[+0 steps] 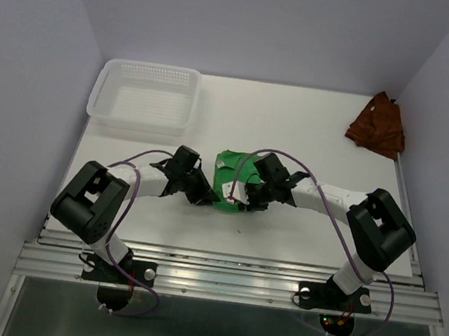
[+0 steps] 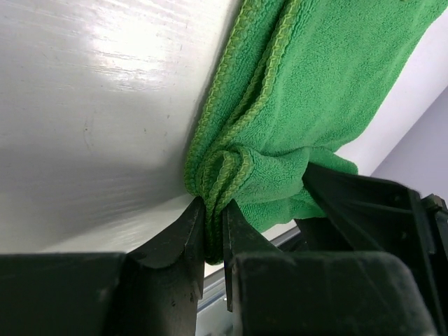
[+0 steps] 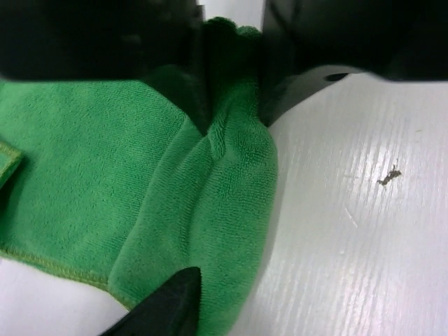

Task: Roll the towels
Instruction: Roll the towel

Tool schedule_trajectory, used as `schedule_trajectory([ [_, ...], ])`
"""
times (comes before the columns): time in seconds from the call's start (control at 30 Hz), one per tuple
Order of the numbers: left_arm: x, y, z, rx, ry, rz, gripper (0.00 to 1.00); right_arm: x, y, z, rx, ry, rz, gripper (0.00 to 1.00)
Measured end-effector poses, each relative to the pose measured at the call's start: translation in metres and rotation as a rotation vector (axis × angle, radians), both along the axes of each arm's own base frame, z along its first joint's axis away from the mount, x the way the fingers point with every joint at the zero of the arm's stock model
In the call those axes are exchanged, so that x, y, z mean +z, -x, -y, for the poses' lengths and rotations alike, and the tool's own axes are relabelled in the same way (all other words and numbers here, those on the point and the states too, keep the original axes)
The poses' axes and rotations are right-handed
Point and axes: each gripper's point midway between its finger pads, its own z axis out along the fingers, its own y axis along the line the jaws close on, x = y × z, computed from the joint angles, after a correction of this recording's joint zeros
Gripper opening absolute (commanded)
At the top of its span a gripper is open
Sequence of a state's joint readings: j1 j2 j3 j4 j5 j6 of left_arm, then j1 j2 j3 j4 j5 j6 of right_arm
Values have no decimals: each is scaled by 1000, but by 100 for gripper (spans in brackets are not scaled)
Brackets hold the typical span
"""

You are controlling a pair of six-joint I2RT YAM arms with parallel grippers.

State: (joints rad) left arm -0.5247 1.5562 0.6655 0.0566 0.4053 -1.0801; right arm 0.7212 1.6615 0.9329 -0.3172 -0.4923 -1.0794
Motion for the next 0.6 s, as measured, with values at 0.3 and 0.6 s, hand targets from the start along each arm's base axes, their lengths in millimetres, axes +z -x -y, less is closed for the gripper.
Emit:
schedule_trajectory([
  [0.3, 6, -1, 1, 3, 18, 14, 51, 1, 0, -4, -88, -12, -69, 1],
  [0.6, 55, -17, -8, 42, 8, 191, 80, 14, 5, -17, -171, -86, -304, 1],
])
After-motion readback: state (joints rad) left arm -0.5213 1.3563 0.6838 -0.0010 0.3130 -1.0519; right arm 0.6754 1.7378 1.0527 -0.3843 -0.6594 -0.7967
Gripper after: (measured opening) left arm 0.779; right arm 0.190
